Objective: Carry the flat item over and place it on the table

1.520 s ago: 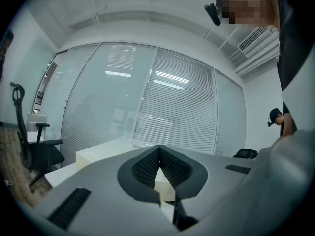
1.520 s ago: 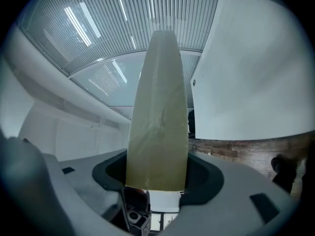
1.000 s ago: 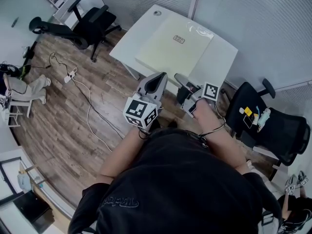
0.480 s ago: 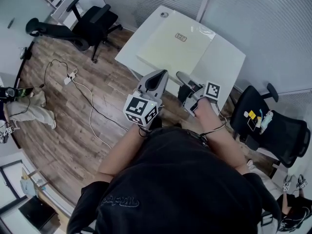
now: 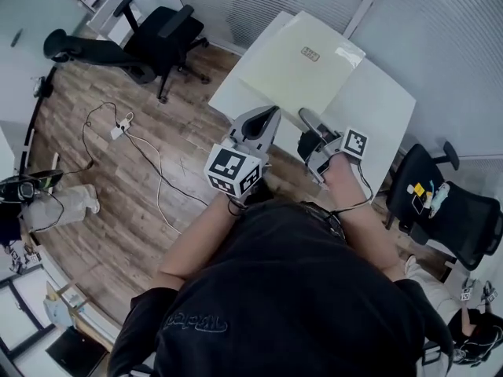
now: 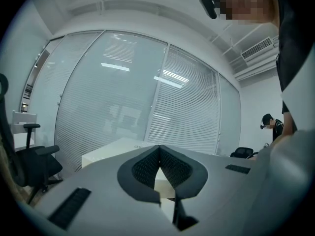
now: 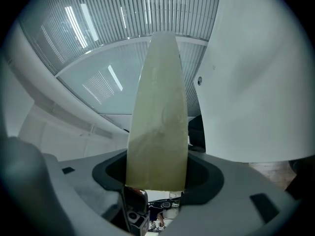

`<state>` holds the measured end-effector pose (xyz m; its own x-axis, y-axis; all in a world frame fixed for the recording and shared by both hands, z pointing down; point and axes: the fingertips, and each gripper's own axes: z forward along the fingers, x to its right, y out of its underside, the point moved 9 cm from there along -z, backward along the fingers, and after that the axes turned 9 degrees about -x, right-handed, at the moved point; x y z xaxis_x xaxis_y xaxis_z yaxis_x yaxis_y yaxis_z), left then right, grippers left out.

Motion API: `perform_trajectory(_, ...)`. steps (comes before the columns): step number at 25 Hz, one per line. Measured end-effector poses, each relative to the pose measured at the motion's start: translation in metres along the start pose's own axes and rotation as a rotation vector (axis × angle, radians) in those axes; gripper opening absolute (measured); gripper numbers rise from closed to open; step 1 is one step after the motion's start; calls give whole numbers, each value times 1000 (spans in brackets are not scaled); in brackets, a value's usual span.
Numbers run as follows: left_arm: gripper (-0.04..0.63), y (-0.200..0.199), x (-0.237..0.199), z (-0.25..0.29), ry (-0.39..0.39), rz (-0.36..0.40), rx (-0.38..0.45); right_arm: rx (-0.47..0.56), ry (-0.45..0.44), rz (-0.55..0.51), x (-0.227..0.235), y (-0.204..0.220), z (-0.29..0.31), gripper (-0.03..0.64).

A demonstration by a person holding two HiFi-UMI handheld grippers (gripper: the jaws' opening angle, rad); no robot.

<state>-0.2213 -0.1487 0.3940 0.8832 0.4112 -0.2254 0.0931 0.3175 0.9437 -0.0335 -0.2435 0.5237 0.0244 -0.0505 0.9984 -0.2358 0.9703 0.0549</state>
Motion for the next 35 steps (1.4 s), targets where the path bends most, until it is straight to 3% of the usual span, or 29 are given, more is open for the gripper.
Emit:
perform_trajectory(14, 14, 4, -65, -3, 43, -32, -16, 11, 45, 4, 10, -7, 48, 291)
perform_trajectory(23, 14, 1, -73, 9, 62, 5, -35, -15, 69, 19, 28, -12, 41, 291)
perform_trajectory(35, 14, 2, -80, 53, 63, -18, -74, -64, 95, 44, 51, -47, 35, 291)
